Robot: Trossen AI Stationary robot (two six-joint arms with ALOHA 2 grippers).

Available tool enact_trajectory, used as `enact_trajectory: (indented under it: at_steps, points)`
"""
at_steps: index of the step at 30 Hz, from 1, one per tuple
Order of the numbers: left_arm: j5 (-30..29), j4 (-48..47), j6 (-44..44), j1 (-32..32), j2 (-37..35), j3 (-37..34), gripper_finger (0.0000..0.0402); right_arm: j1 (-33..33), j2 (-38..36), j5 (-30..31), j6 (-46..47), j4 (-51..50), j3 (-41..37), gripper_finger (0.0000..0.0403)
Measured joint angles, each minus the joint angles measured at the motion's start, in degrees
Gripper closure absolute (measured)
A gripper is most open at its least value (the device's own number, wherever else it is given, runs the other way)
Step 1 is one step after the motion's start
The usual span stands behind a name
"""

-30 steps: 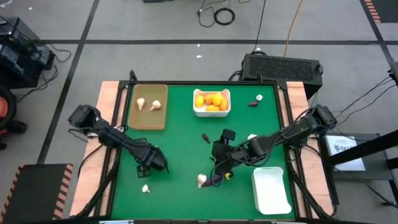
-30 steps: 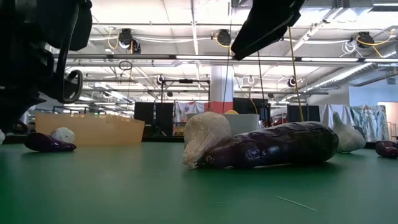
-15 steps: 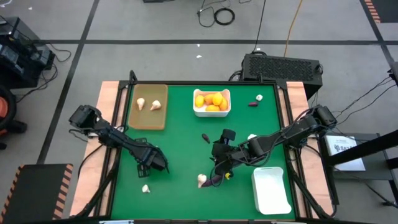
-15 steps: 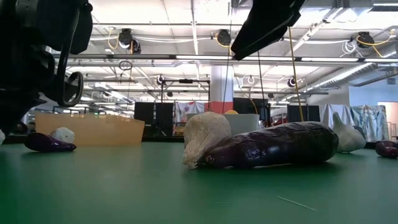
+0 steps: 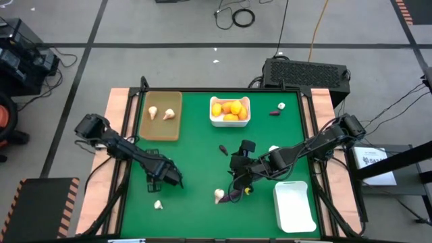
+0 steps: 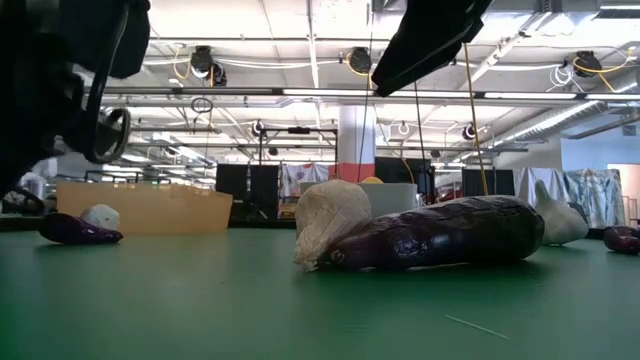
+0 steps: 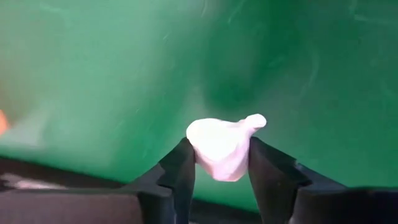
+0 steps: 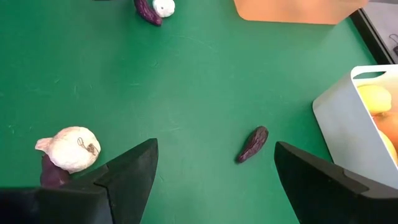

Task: Sort produce into baskets
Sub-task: Put the garlic into the orange bin

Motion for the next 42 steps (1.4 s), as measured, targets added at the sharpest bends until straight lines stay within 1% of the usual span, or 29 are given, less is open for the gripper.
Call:
enact_trajectory:
  at_steps: [3, 5, 9, 12, 15, 19, 22, 26, 28, 31, 35, 38, 42]
  points:
    - [-3.23, -4.02, 1.34, 0.22, -1.10, 3.03, 0.0267, 0.00, 0.00, 0.00, -0.17, 0.04, 0.00, 0.0090]
    - [-6.52, -5.43, 2.64, 0.75, -2.38, 5.19, 0.0268, 0.00, 0.00, 0.02, -0.19, 0.08, 0.00, 0.0090]
    - [-15.87, -5.36, 7.44, 3.52, -5.83, 9.32, 0.0268, -0.03, 0.00, 0.18, -0.67, 0.49, 0.00, 0.0090]
    - [-23.24, -5.16, 12.35, 7.61, -8.65, 11.91, 0.0269, -0.02, 0.00, 0.17, -1.47, 1.24, 0.00, 0.0090]
    - [-27.46, -4.01, 16.87, 14.43, -11.56, 13.11, 0.0269, -0.03, 0.00, 0.17, -1.55, 1.41, 0.00, 0.0090]
    - [-28.18, -2.08, 24.06, 26.17, -14.06, 12.54, 0.0269, -0.02, 0.00, 0.11, -2.54, 1.90, 0.00, 0.0090]
    - [-28.70, -1.53, 28.29, 36.57, -15.01, 11.44, 0.0269, -0.02, 0.00, 0.01, -2.97, 2.20, 0.00, 0.0090]
    - [-27.92, 0.38, 30.73, 49.50, -14.97, 9.73, 0.0269, 0.10, 0.00, -0.21, -3.01, 2.19, 0.00, 0.0090]
    - [-27.78, 1.68, 30.73, 54.23, -14.97, 9.37, 0.0269, 0.13, 0.00, -0.24, -3.59, 2.19, 0.00, 0.0090]
    - [-27.49, 4.62, 32.11, 58.59, -14.97, 9.19, 0.0264, 0.13, 0.00, -0.26, -4.92, 2.17, 0.00, 0.0090]
    - [-27.42, 8.40, 33.04, 62.15, -14.97, 9.19, 0.0239, 0.09, 0.00, -0.25, -6.12, 2.16, 0.00, 0.0090]
    - [-27.20, 10.76, 33.54, 63.19, -14.97, 9.19, 0.0219, -0.15, 0.00, -0.26, -6.45, 2.16, 0.00, 0.0090]
    - [-25.47, 10.94, 33.69, 63.49, -14.97, 9.19, 0.0198, -0.15, 0.00, -0.24, -6.45, 2.16, 0.00, 0.0090]
